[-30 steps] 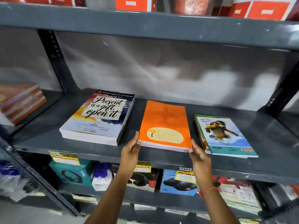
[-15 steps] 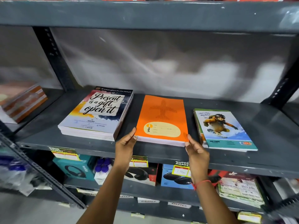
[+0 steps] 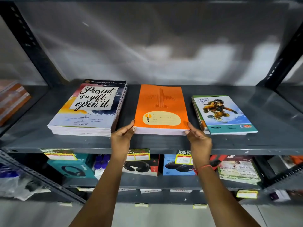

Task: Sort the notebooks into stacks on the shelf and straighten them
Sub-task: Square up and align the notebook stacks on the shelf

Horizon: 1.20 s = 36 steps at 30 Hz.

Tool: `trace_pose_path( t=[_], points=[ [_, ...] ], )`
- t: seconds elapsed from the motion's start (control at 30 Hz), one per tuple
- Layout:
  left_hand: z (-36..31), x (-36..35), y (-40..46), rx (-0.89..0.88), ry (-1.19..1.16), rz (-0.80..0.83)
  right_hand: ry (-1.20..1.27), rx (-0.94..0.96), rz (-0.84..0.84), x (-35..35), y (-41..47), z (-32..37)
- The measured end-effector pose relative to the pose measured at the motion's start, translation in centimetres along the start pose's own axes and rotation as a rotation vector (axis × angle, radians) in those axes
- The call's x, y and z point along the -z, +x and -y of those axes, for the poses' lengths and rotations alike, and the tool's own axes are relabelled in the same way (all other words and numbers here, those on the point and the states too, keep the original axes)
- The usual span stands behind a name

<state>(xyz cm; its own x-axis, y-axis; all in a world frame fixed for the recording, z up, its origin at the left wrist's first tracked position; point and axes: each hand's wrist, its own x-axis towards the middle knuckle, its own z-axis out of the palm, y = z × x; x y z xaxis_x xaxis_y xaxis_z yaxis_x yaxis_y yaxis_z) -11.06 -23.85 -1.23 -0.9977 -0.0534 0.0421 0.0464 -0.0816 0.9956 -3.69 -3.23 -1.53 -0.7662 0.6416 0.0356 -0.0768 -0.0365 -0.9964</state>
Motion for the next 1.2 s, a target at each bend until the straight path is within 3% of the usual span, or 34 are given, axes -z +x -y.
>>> trace_pose_path(
  t=[0.33, 1.2],
  points=[
    [-0.3, -1.0, -0.4, -0.027, 0.034, -0.089, -0.011, -0.069, -0.103, -0.6, 0.4, -0.1],
    [-0.4, -1.2, -0.8, -0.020, 0.055, -0.119, 0.013, -0.072, -0.149, -1.1, -0.2, 0.4]
  ],
)
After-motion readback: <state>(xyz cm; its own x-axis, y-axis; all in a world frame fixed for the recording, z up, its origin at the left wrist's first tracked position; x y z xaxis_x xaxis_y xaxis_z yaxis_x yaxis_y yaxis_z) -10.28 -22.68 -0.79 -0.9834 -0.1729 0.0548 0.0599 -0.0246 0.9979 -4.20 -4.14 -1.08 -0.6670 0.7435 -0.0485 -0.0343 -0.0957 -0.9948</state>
